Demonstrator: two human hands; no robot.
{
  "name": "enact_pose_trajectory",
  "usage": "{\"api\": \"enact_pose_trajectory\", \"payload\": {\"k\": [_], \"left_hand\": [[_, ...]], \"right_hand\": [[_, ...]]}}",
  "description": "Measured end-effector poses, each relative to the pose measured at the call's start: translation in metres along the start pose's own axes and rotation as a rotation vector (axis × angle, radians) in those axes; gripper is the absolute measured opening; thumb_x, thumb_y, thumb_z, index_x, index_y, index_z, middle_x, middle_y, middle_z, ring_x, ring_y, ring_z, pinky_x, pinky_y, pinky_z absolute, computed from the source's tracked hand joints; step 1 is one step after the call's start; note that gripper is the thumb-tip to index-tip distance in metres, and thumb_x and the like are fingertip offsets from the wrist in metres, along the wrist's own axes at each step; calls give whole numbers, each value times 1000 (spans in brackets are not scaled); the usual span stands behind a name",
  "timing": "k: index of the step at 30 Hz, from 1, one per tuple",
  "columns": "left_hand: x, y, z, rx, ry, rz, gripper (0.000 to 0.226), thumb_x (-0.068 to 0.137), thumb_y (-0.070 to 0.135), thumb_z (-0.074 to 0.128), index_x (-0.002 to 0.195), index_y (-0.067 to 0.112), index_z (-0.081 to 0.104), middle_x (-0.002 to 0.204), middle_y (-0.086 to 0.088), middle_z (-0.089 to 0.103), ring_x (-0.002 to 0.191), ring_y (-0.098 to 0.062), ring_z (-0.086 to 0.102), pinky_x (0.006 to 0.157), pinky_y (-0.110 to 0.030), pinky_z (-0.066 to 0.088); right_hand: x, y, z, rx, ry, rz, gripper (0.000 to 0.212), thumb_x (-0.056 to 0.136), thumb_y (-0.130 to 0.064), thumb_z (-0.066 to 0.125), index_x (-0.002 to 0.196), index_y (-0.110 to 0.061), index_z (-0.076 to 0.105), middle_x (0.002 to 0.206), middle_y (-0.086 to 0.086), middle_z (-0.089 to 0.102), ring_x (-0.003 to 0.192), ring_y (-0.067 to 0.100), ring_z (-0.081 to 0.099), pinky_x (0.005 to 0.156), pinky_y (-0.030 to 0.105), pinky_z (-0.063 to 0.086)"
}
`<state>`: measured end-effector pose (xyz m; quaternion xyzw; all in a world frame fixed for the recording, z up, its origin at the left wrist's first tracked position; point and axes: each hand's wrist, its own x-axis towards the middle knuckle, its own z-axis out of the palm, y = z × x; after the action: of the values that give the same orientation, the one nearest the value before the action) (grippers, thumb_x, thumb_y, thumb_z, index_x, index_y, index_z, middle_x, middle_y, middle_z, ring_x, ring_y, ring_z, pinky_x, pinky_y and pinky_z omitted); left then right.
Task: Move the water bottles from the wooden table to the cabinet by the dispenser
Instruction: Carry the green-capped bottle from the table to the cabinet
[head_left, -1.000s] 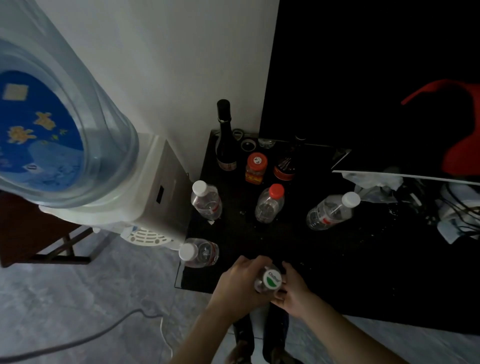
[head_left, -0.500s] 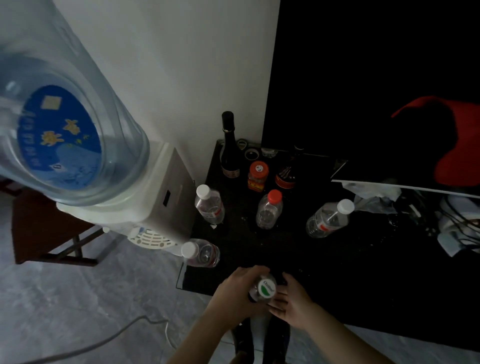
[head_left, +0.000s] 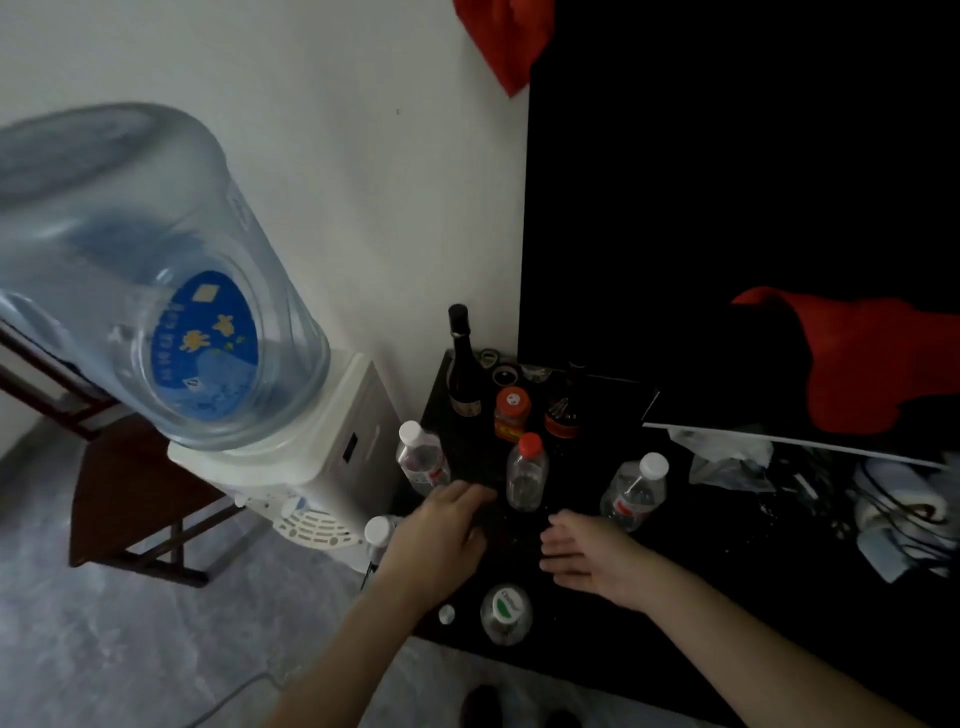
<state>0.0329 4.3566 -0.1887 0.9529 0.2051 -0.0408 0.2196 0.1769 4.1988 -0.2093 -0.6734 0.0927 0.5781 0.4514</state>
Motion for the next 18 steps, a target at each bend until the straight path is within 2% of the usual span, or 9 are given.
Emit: {"api": "enact_pose_trajectory", "payload": {"k": [1, 4, 6, 8, 10, 12, 14, 18], "left_hand": [[7, 8, -10, 47, 52, 4, 46, 94, 30, 56, 140, 31, 53, 137, 10, 56, 125, -14, 56, 94, -31, 49], [35, 27, -35, 241, 120, -36, 47, 94, 43, 53, 139, 29, 54, 142, 7, 56, 133, -19, 50, 114, -42, 30], [54, 36, -52, 322, 86, -72, 52, 95, 44, 54, 145, 28, 50, 150, 3, 49, 139, -23, 44, 121, -48, 20], [69, 43, -68, 369, 96, -96, 57, 95, 47, 55, 147, 27, 47, 152, 1, 46, 141, -27, 42, 122, -49, 21], [80, 51, -82, 385, 135, -94, 62, 93, 53, 55, 148, 27, 45, 157, -1, 41, 145, -28, 36, 123, -51, 18], [87, 64, -94, 395, 167, -67, 68, 92, 57, 57, 151, 28, 42, 166, -3, 28, 153, -28, 20, 125, -54, 6], [92, 80, -105, 405, 195, -27, 75, 90, 61, 59, 154, 29, 35, 170, -4, 15, 157, -29, 6, 125, -57, -2], [100, 113, -122, 411, 209, 82, 86, 87, 65, 60, 158, 31, 26, 172, -3, 6, 158, -34, -1, 124, -62, 0]], "right_hand": [[-8, -13, -1, -45, -4, -45, 38, 99, -34, 52, 117, -2, 63, 116, 13, 66, 100, 24, 67, 91, 38, 52], [-32, -51, 0, -242, 46, -247, 30, 98, -32, 52, 113, -9, 63, 116, 12, 66, 96, 21, 67, 87, 36, 53], [-48, -72, -1, -553, 188, -494, 30, 96, -31, 53, 111, -8, 65, 117, 12, 67, 98, 22, 65, 87, 37, 51], [-65, -91, -5, -834, 356, -723, 38, 95, -33, 55, 127, -12, 60, 125, 6, 63, 105, 19, 60, 86, 30, 47], [-82, -106, -13, -996, 485, -865, 52, 95, -37, 56, 142, -18, 47, 139, 4, 51, 120, 20, 53, 92, 28, 44], [-100, -117, -24, -1078, 544, -925, 60, 95, -37, 57, 148, -19, 37, 148, 5, 41, 129, 24, 48, 99, 35, 46], [-118, -123, -36, -1117, 557, -942, 61, 95, -35, 57, 148, -17, 34, 149, 6, 38, 128, 26, 48, 97, 40, 50], [-152, -124, -57, -1162, 689, -908, 67, 94, -33, 59, 151, -16, 29, 152, 9, 33, 130, 30, 44, 95, 43, 50]]}}
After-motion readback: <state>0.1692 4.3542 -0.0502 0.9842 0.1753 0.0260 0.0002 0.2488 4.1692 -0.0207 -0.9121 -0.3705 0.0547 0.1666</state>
